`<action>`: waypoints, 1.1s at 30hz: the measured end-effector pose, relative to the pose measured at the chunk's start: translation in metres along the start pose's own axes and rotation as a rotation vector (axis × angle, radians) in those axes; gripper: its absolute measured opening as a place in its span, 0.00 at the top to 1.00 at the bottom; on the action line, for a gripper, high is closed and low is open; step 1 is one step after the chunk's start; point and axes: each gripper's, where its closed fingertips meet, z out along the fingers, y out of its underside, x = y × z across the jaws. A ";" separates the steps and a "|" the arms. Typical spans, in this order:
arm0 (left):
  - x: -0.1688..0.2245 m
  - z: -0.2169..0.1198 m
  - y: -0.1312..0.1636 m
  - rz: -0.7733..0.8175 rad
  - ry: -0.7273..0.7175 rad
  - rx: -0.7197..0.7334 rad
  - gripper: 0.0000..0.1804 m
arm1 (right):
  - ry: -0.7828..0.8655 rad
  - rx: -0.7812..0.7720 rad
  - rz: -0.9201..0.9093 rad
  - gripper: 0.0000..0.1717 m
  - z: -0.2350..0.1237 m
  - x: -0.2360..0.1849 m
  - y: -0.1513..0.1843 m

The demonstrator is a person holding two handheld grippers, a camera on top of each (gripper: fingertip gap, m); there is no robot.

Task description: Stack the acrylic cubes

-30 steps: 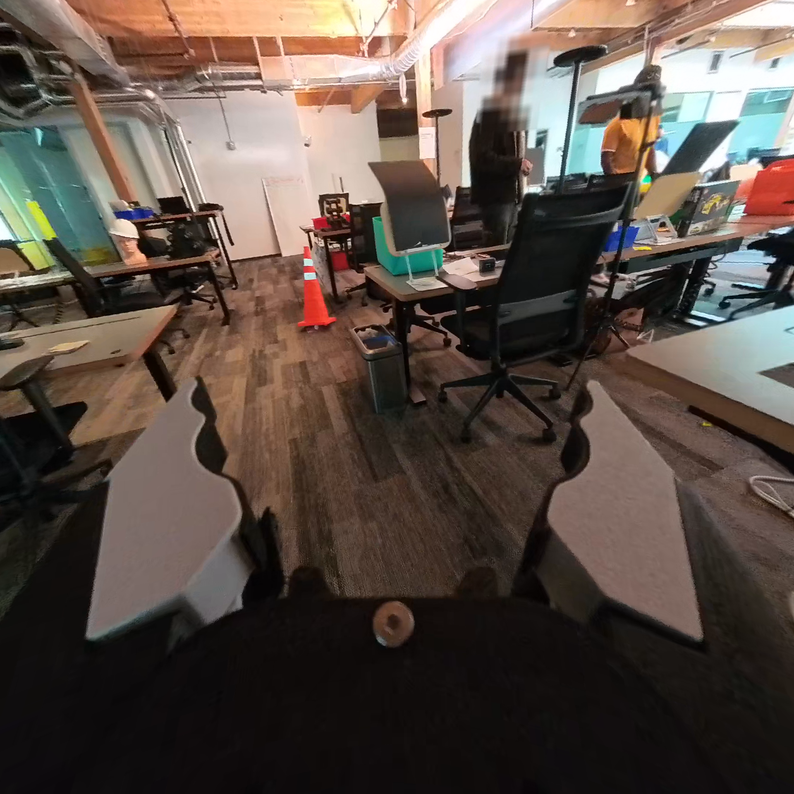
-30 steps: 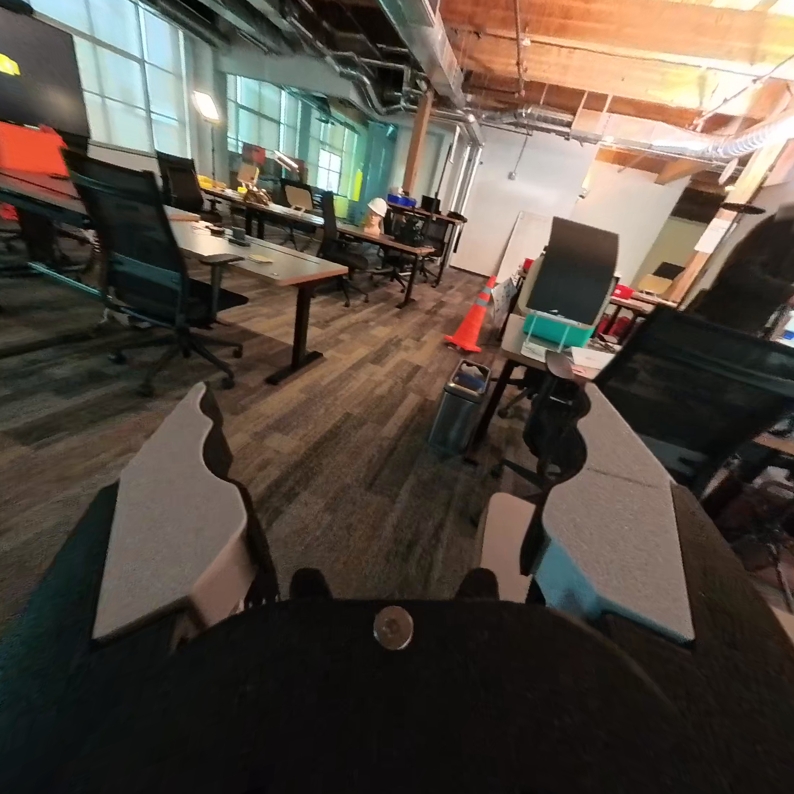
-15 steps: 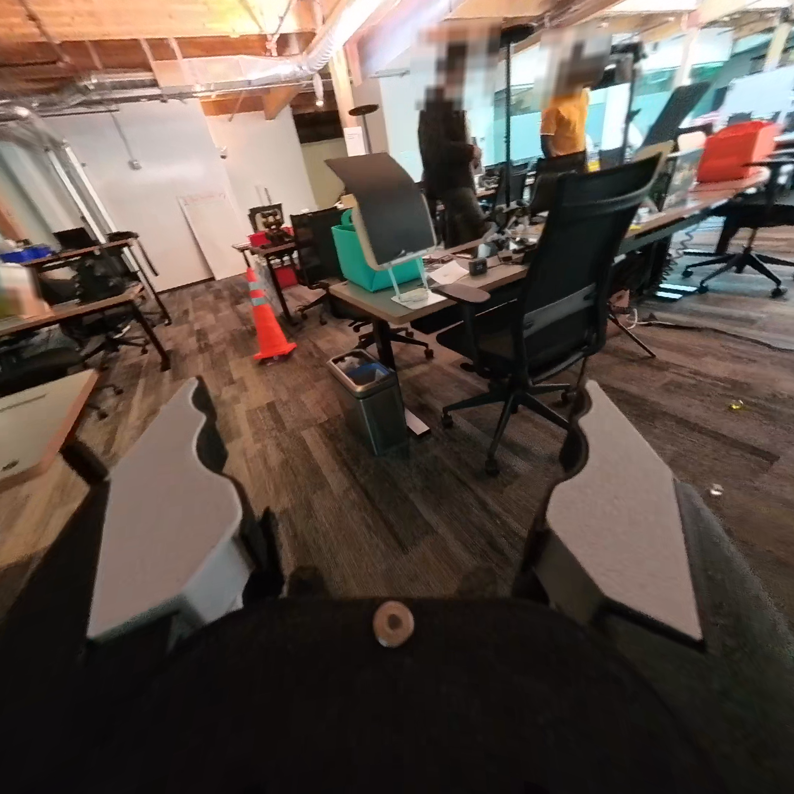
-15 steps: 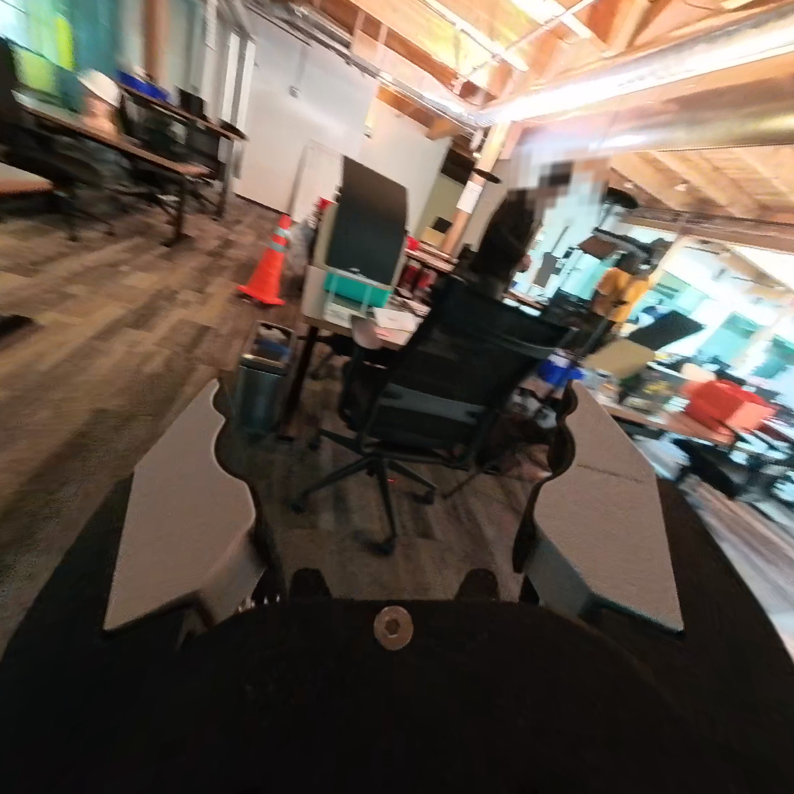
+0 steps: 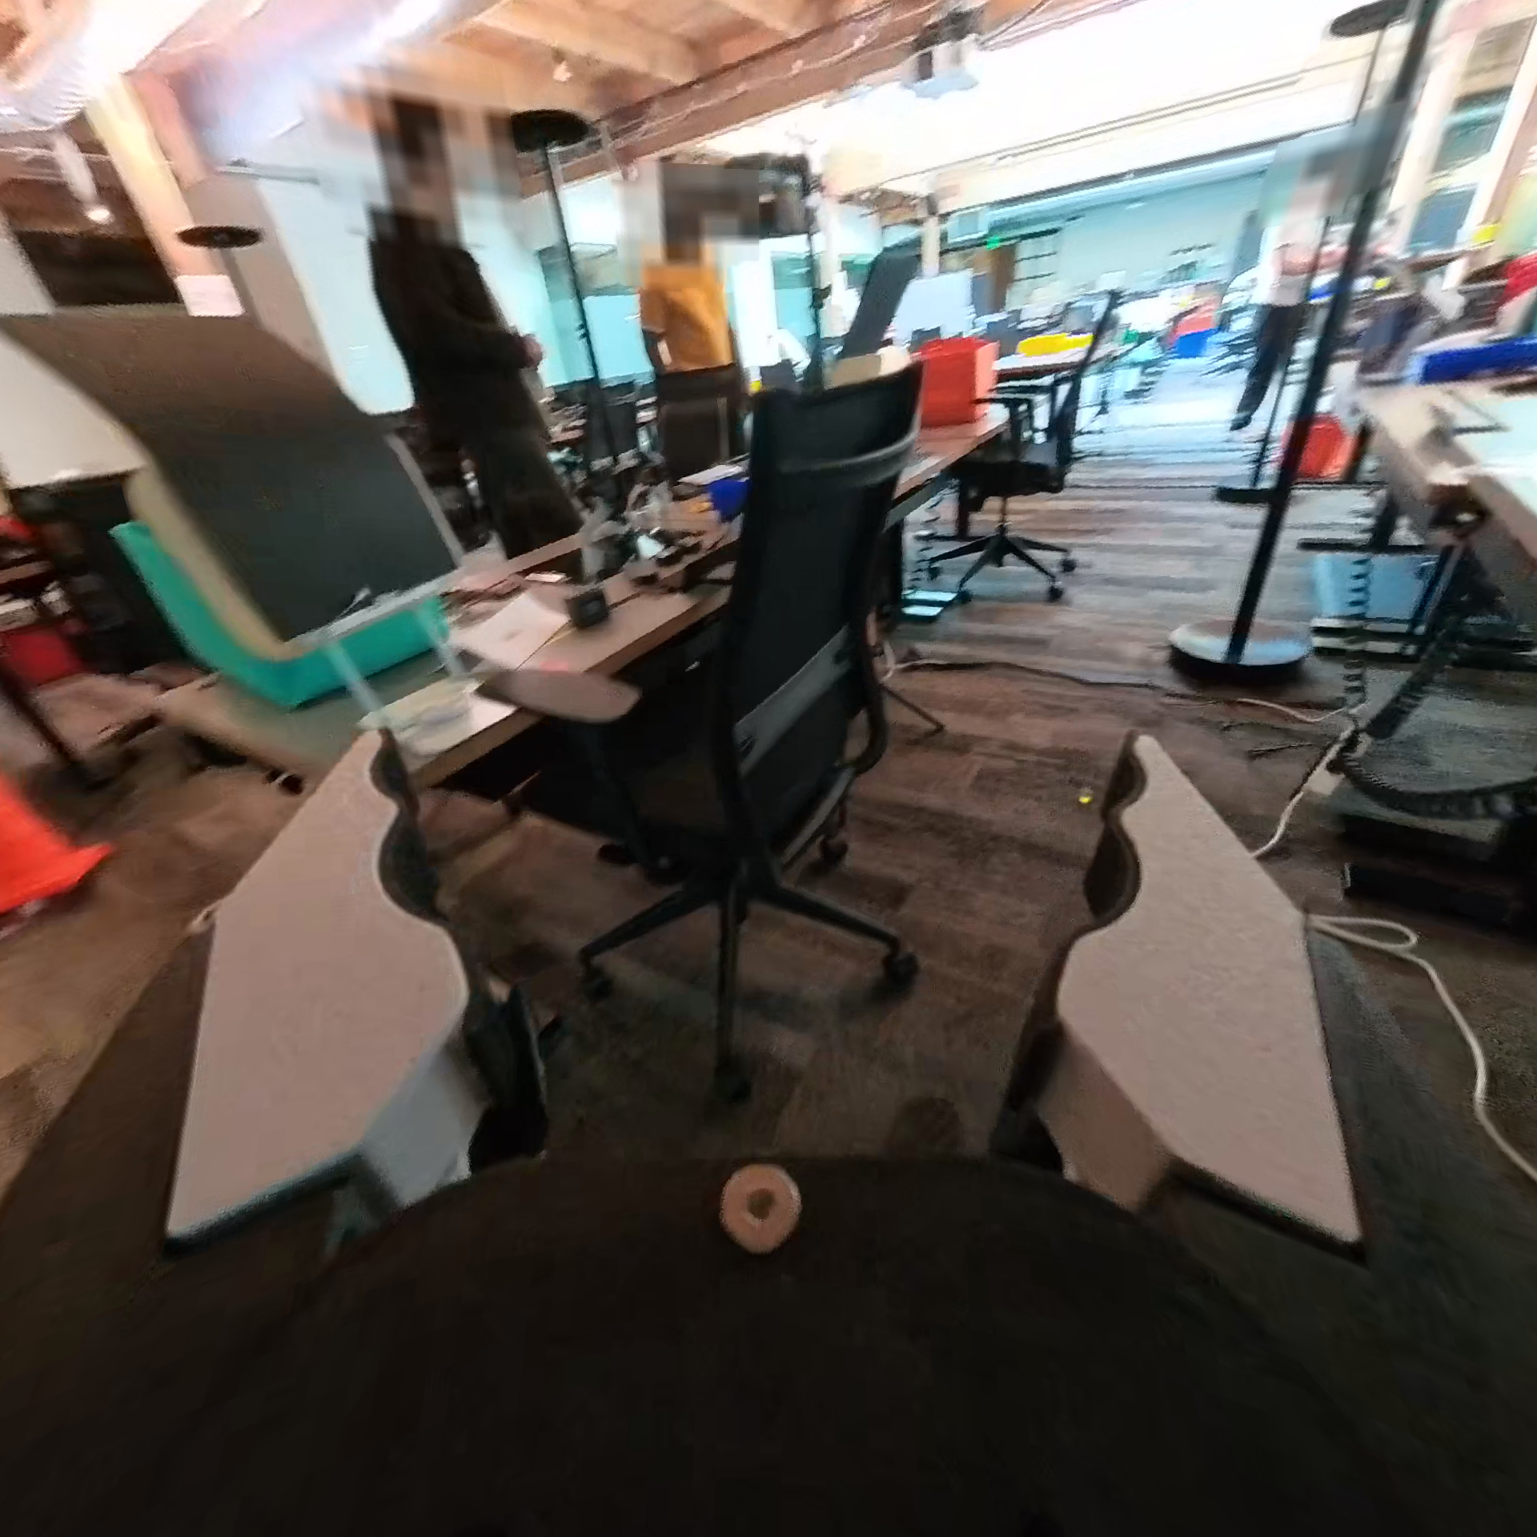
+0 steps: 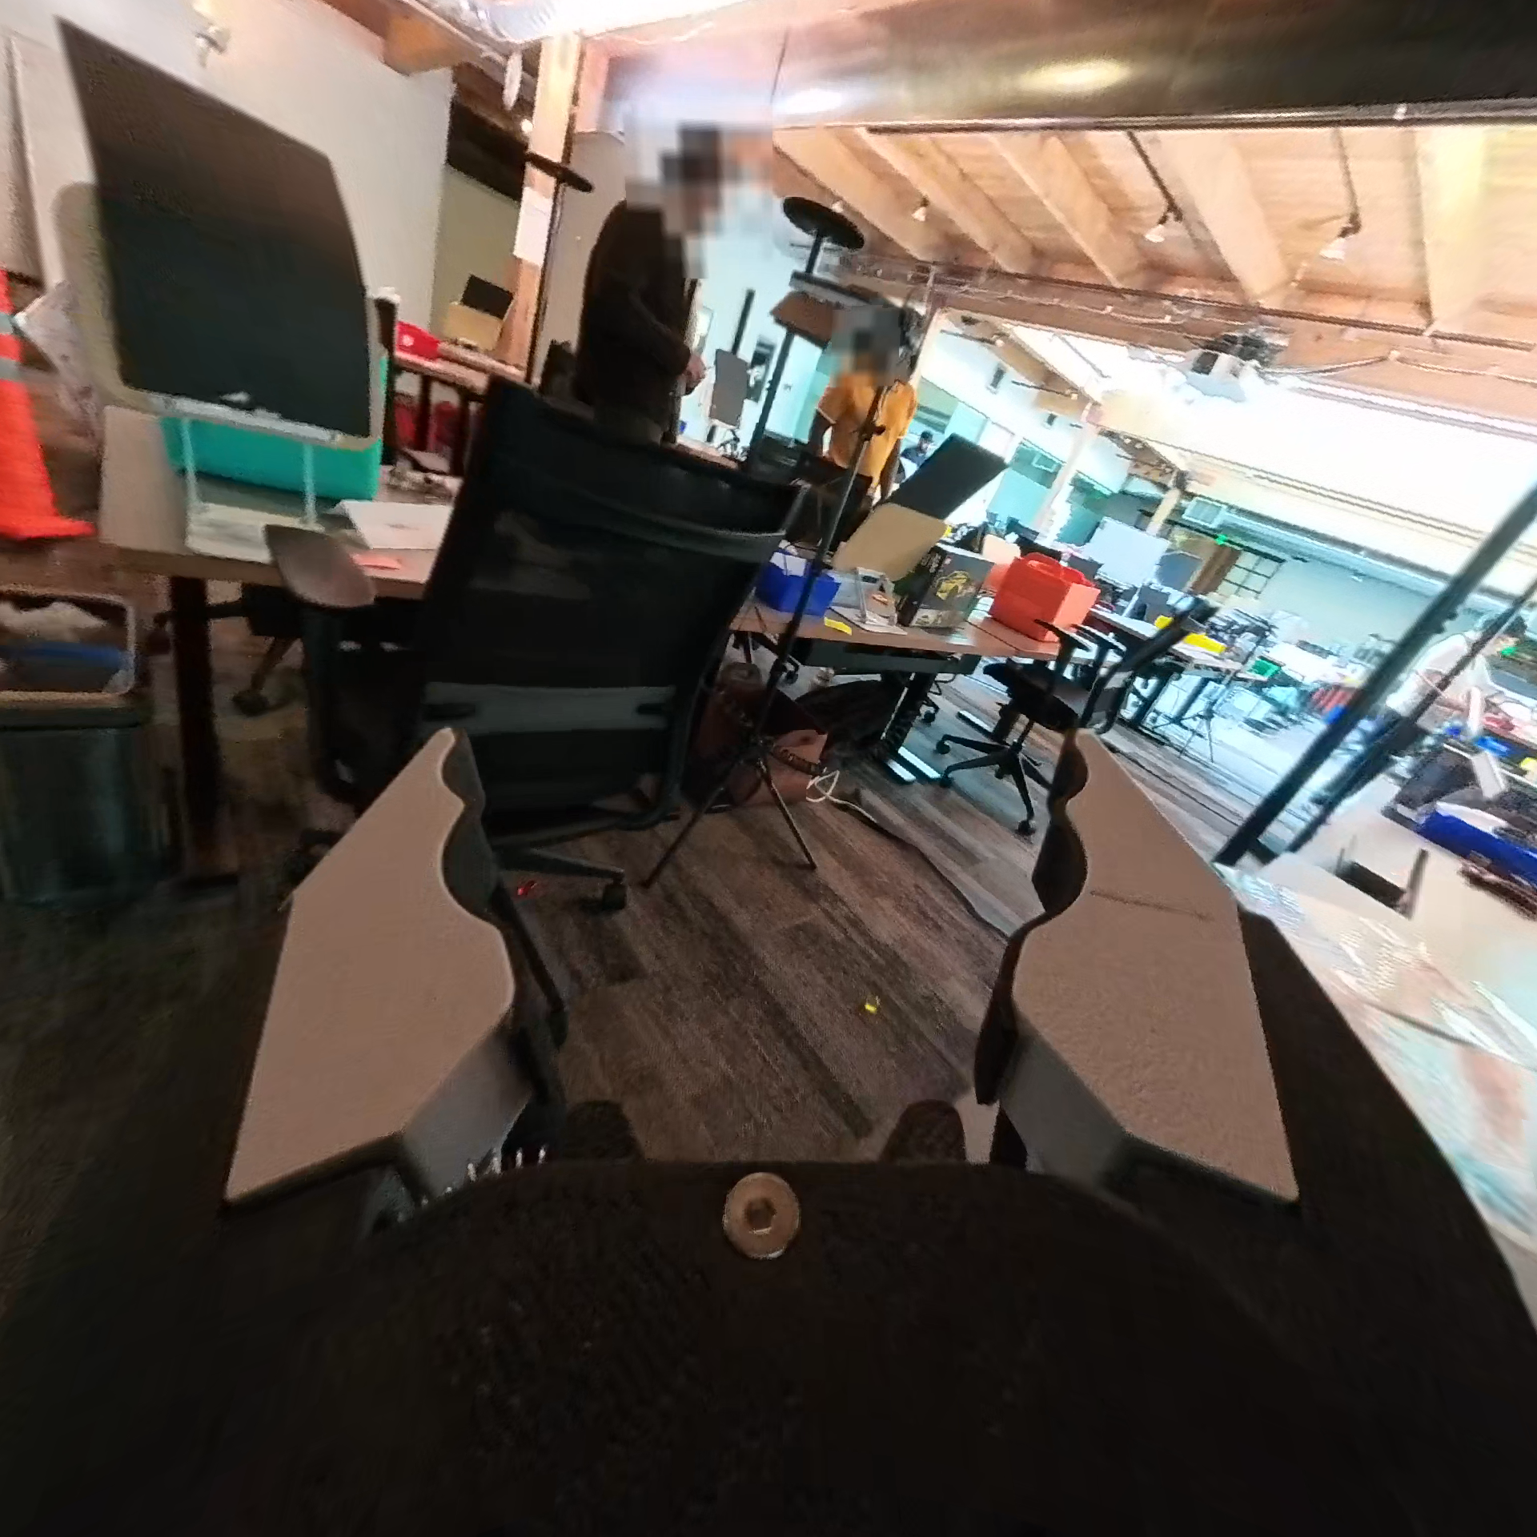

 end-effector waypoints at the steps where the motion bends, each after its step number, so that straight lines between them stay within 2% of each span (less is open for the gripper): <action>1: 0.005 0.031 -0.002 0.007 0.026 0.008 0.13 | 0.006 0.007 0.016 0.23 0.020 0.001 0.004; 6: 0.048 0.167 -0.019 0.027 0.208 0.009 0.17 | -0.007 -0.032 0.097 0.23 0.108 0.006 0.025; 9: 0.076 0.230 -0.032 0.113 0.297 0.062 0.19 | -0.042 -0.072 0.086 0.26 0.134 0.009 0.038; 12: 0.110 0.292 -0.029 0.089 0.408 0.061 0.18 | -0.058 -0.150 0.036 0.28 0.146 0.018 0.063; 15: 0.141 0.356 -0.022 0.084 0.491 0.079 0.19 | 0.027 -0.221 0.011 0.30 0.160 0.043 0.092; 17: 0.161 0.398 -0.018 0.084 0.542 0.099 0.20 | 0.091 -0.243 0.070 0.31 0.179 0.058 0.109; 20: 0.191 0.463 -0.020 0.076 0.634 0.133 0.21 | 0.152 -0.265 0.143 0.31 0.224 0.076 0.130; 24: 0.228 0.554 -0.023 0.089 0.763 0.173 0.22 | 0.238 -0.299 0.113 0.33 0.291 0.107 0.153; 28: 0.275 0.628 -0.028 0.008 0.912 0.171 0.22 | 0.301 -0.343 0.145 0.34 0.344 0.136 0.178; 33: 0.348 0.694 -0.008 0.017 1.050 0.160 0.25 | 0.415 -0.389 0.190 0.37 0.369 0.171 0.216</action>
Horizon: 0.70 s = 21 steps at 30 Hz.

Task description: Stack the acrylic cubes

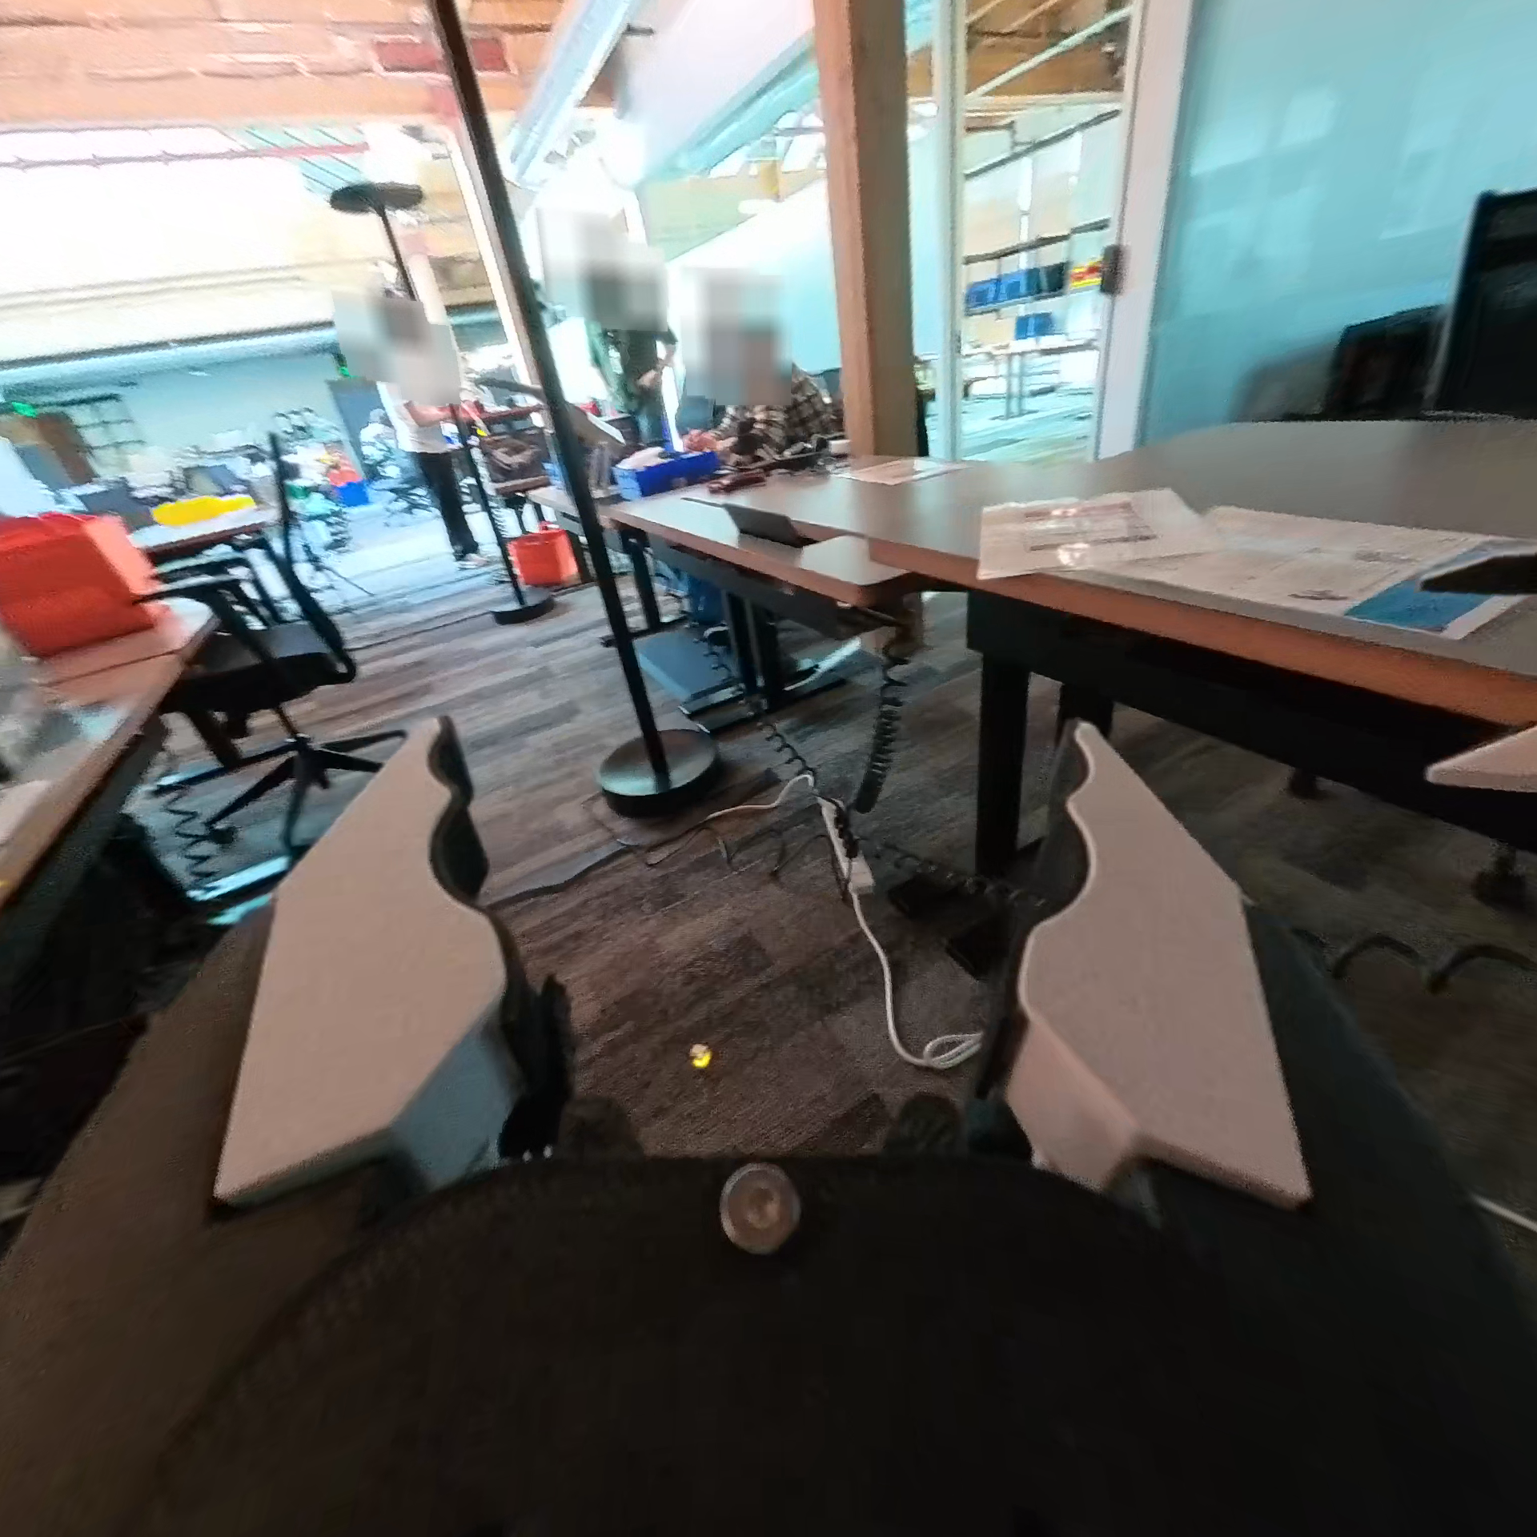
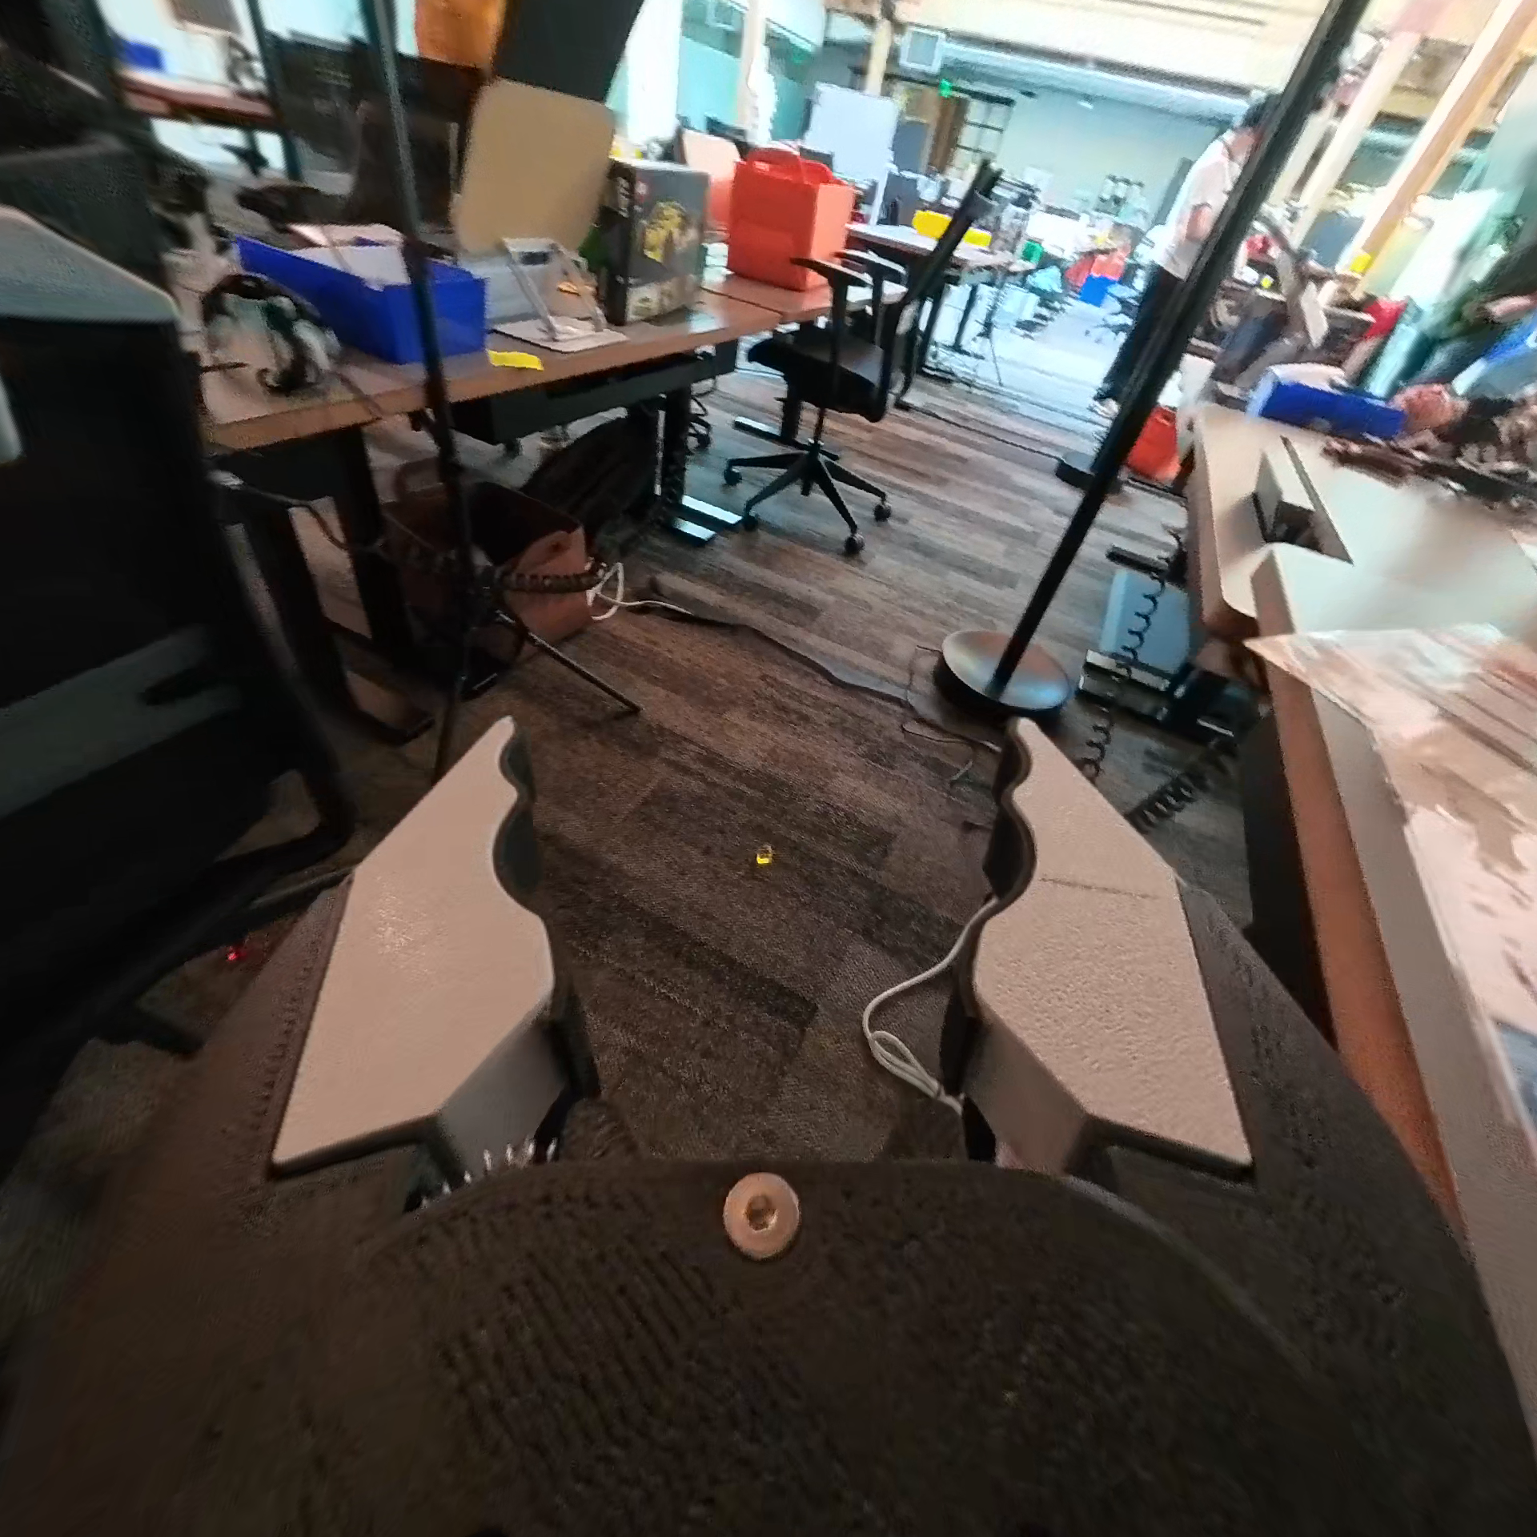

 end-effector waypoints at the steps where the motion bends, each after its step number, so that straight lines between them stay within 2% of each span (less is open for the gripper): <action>1: -0.001 0.018 0.009 -0.019 0.023 0.004 0.28 | 0.021 -0.007 0.007 0.38 0.009 0.007 0.005; 4: 0.000 0.071 0.044 -0.039 0.097 0.024 0.40 | 0.111 -0.035 -0.013 0.42 0.039 0.034 0.025; 5: 0.003 0.090 0.064 -0.078 0.137 -0.033 0.51 | 0.145 -0.052 -0.022 0.44 0.050 0.045 0.034; 6: 0.007 0.107 0.092 -0.131 0.198 -0.164 0.69 | 0.186 -0.079 -0.032 0.47 0.061 0.056 0.045; 7: 0.009 0.126 0.123 -0.174 0.239 -0.318 0.78 | 0.232 -0.123 -0.042 0.52 0.073 0.069 0.059; 9: 0.006 0.162 0.177 -0.220 0.275 -0.540 0.86 | 0.304 -0.236 -0.050 0.61 0.098 0.091 0.091; 12: 0.001 0.212 0.230 -0.290 0.368 -0.667 0.87 | 0.313 -0.351 0.016 0.75 0.142 0.110 0.136; 14: -0.015 0.242 0.263 -0.308 0.356 -0.731 0.85 | 0.256 -0.421 0.118 0.81 0.172 0.108 0.164; 17: -0.049 0.282 0.319 -0.380 0.286 -0.789 0.82 | 0.140 -0.537 0.195 0.83 0.209 0.097 0.211; 21: -0.081 0.313 0.425 -0.447 0.201 -0.947 0.76 | 0.033 -0.697 0.299 0.86 0.243 0.075 0.295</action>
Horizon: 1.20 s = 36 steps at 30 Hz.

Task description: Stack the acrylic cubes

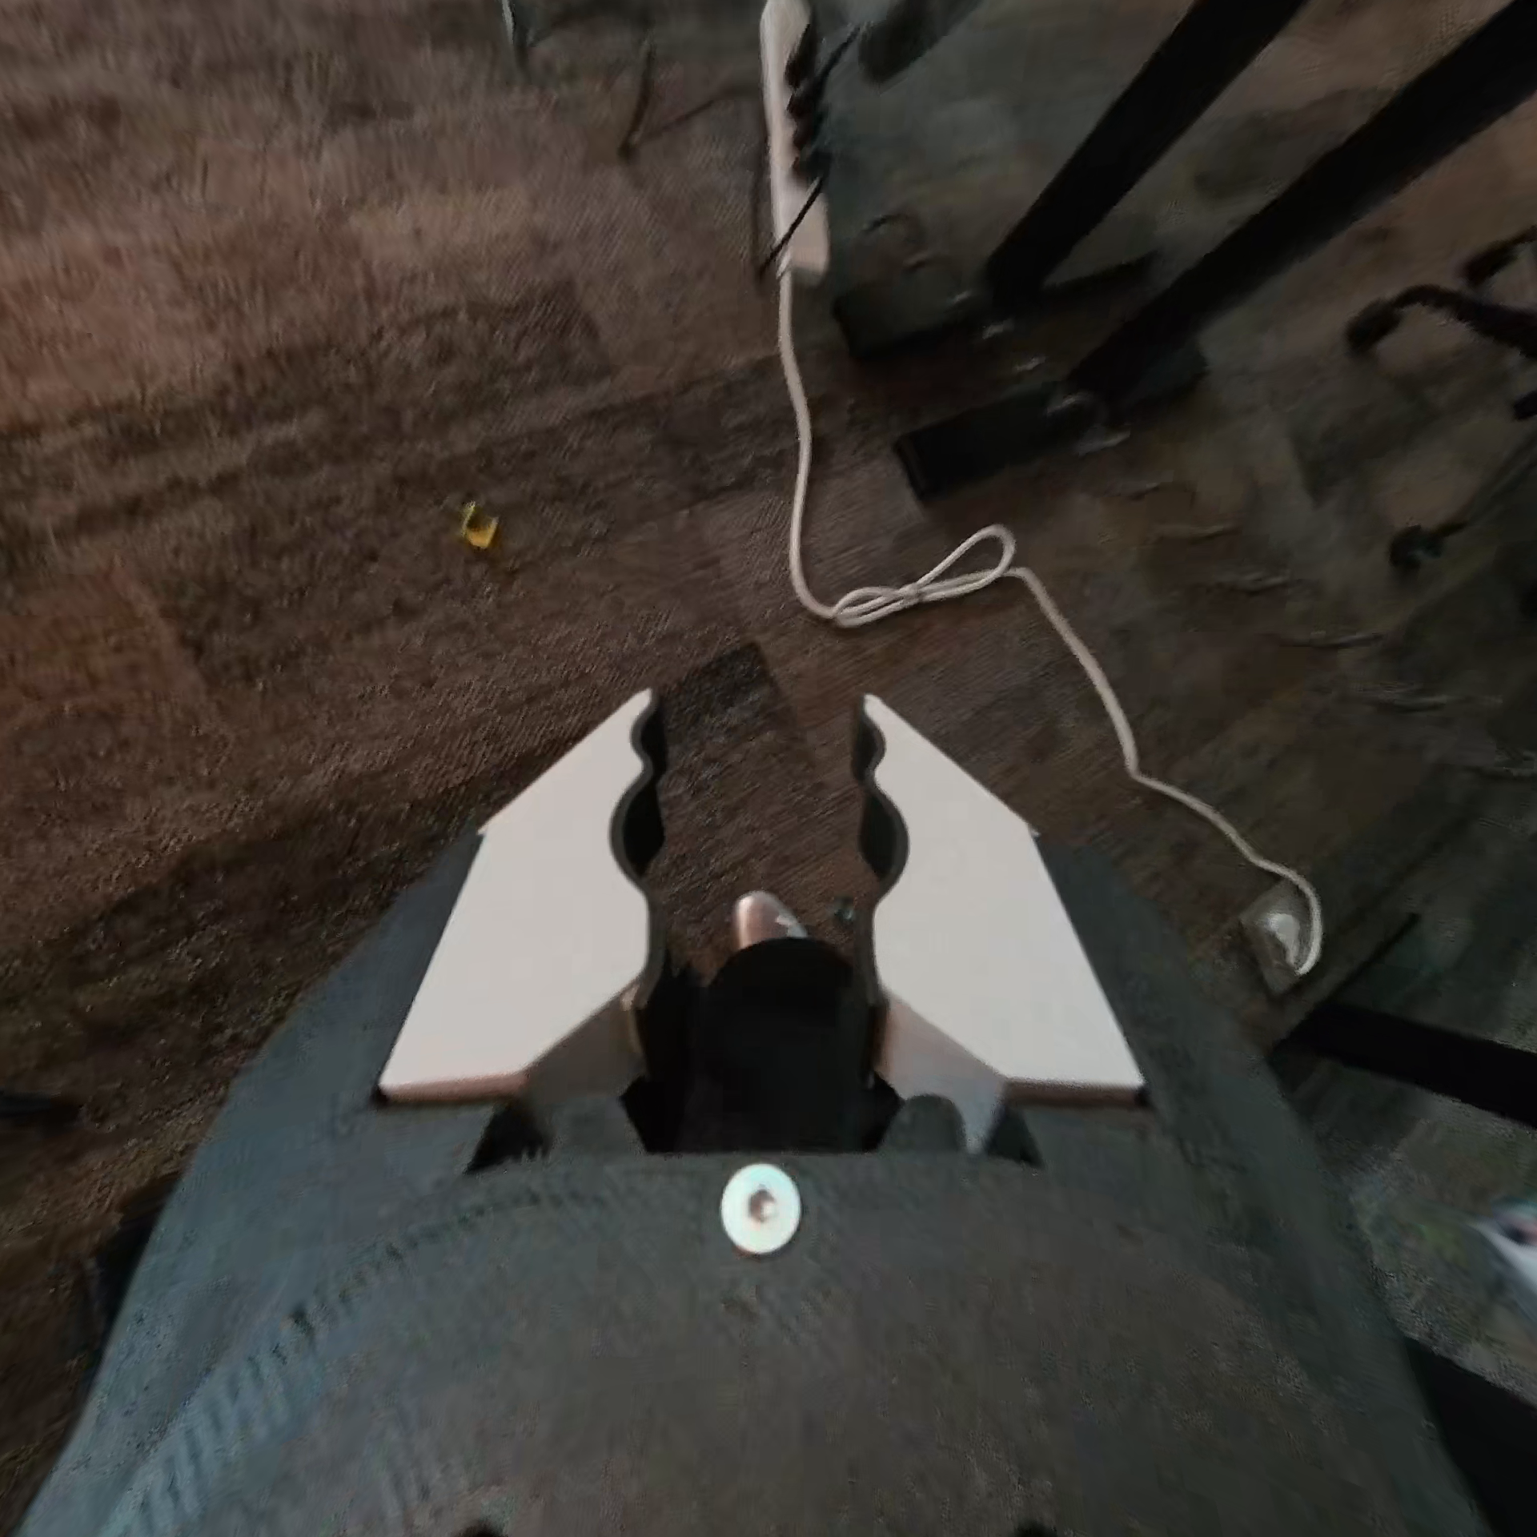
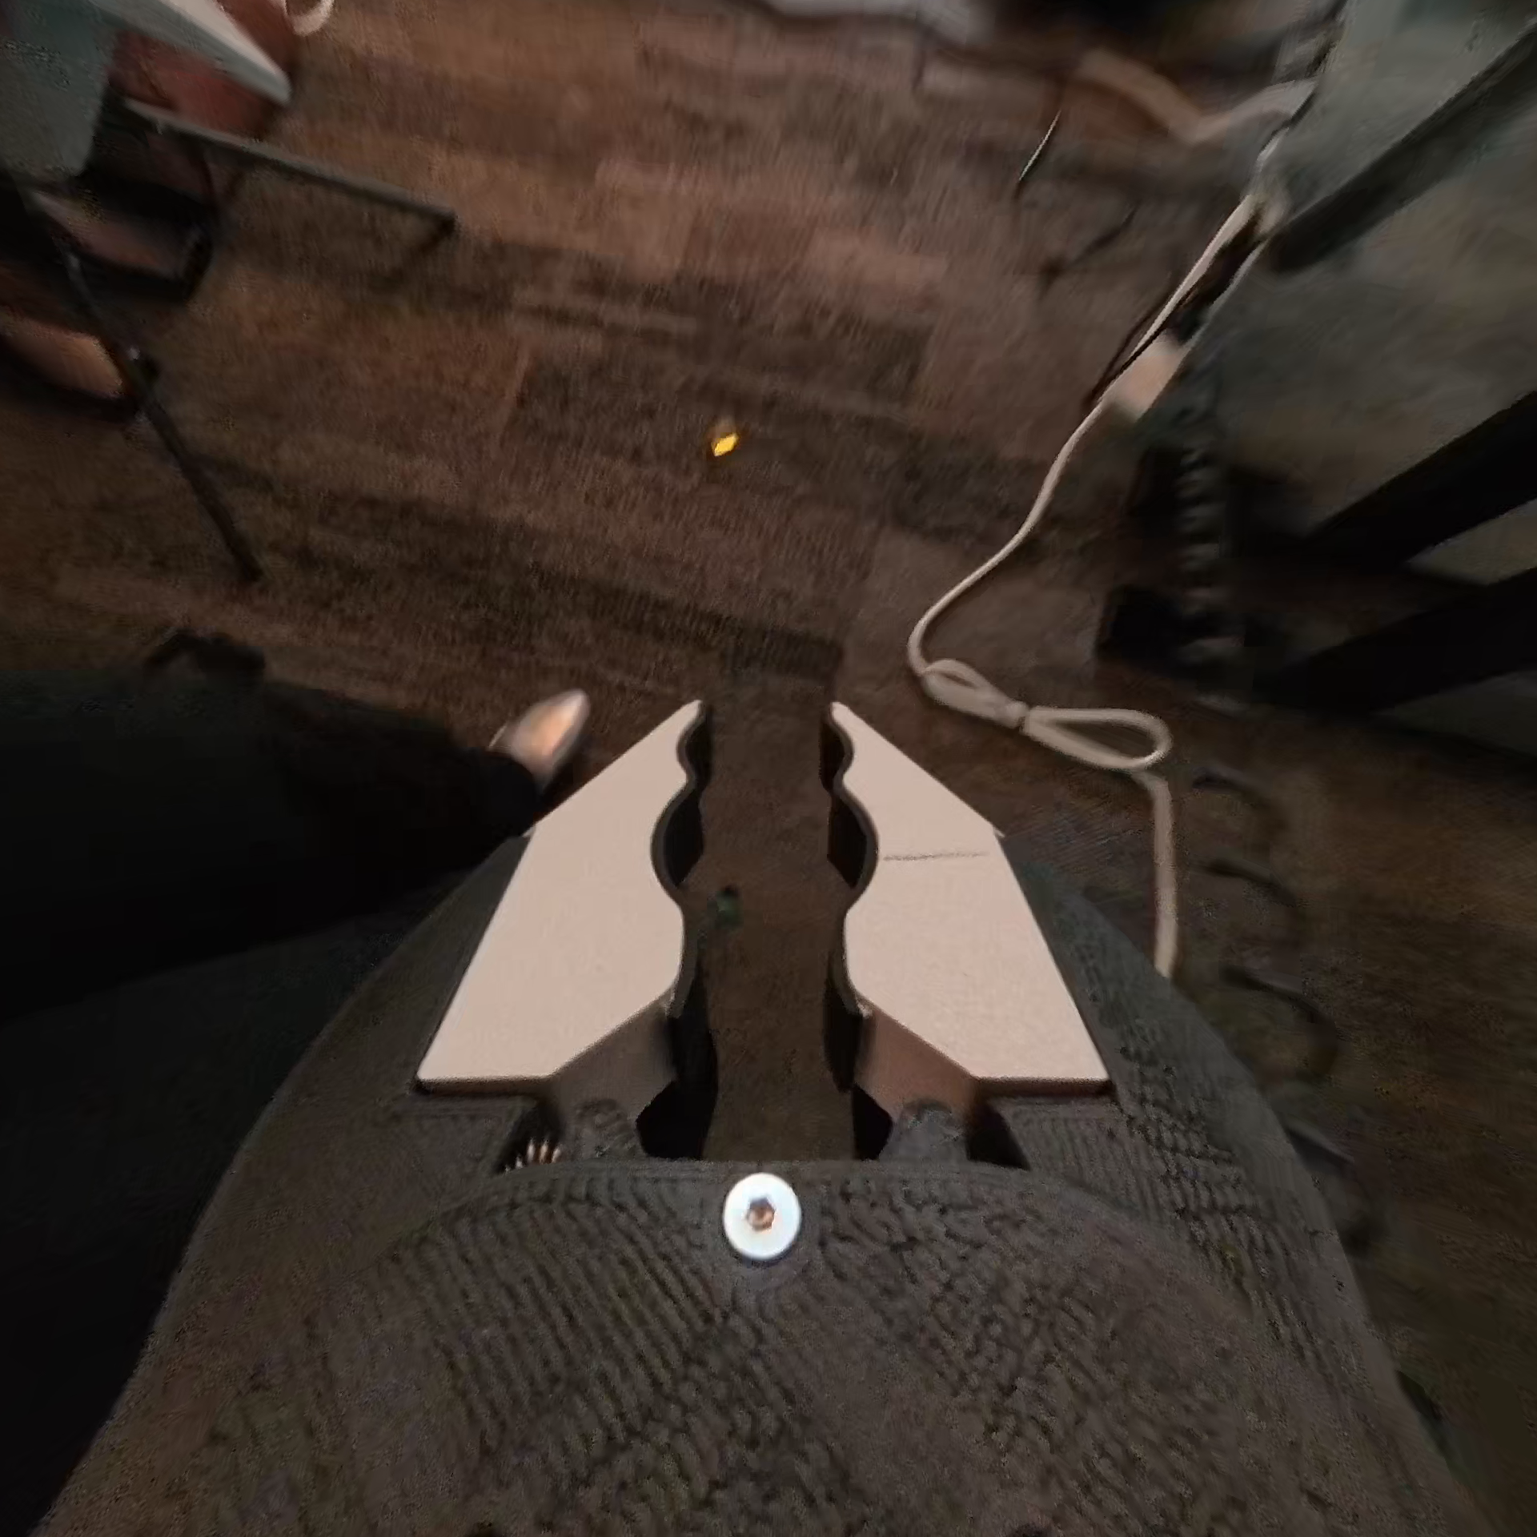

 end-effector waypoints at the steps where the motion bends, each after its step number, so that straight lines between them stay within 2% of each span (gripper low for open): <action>1: -0.016 0.023 0.010 0.006 -0.011 -0.053 0.75 | -0.050 -0.052 0.053 0.89 0.022 -0.004 0.017; 4: -0.069 0.099 0.042 0.047 -0.053 -0.233 0.71 | -0.096 -0.220 0.257 0.89 0.077 -0.008 0.076; 7: -0.123 0.182 0.061 0.041 -0.089 -0.338 0.66 | -0.071 -0.357 0.364 0.88 0.117 -0.016 0.136; 8: -0.139 0.210 0.064 0.038 -0.085 -0.359 0.62 | -0.076 -0.400 0.378 0.87 0.128 -0.022 0.155; 9: -0.149 0.238 0.060 0.019 -0.042 -0.334 0.58 | -0.088 -0.432 0.394 0.86 0.140 -0.030 0.172; 10: -0.157 0.263 0.053 -0.007 0.007 -0.274 0.58 | -0.106 -0.443 0.422 0.85 0.153 -0.039 0.186; 13: -0.200 0.338 0.052 -0.024 -0.021 -0.215 0.56 | -0.075 -0.464 0.529 0.84 0.185 -0.055 0.234; 17: -0.243 0.436 0.070 0.226 -0.078 -0.260 0.61 | 0.036 -0.551 0.680 0.84 0.222 -0.062 0.315; 20: -0.268 0.493 0.076 0.351 -0.126 -0.262 0.65 | 0.096 -0.583 0.758 0.84 0.253 -0.054 0.363; 24: -0.289 0.532 0.089 0.412 -0.115 -0.281 0.72 | 0.211 -0.599 0.843 0.83 0.293 -0.031 0.410; 27: -0.300 0.549 0.103 0.462 -0.085 -0.329 0.74 | 0.289 -0.564 0.906 0.81 0.317 -0.023 0.424; 28: -0.299 0.551 0.100 0.478 -0.071 -0.294 0.76 | 0.308 -0.556 0.921 0.80 0.323 -0.022 0.428; 30: -0.298 0.552 0.099 0.487 -0.055 -0.284 0.76 | 0.342 -0.540 0.940 0.76 0.336 -0.020 0.434; 33: -0.297 0.545 0.103 0.481 -0.048 -0.311 0.86 | 0.373 -0.526 0.965 0.69 0.356 -0.016 0.444; 36: -0.282 0.521 0.103 0.452 -0.009 -0.256 0.86 | 0.363 -0.534 0.969 0.69 0.378 -0.013 0.451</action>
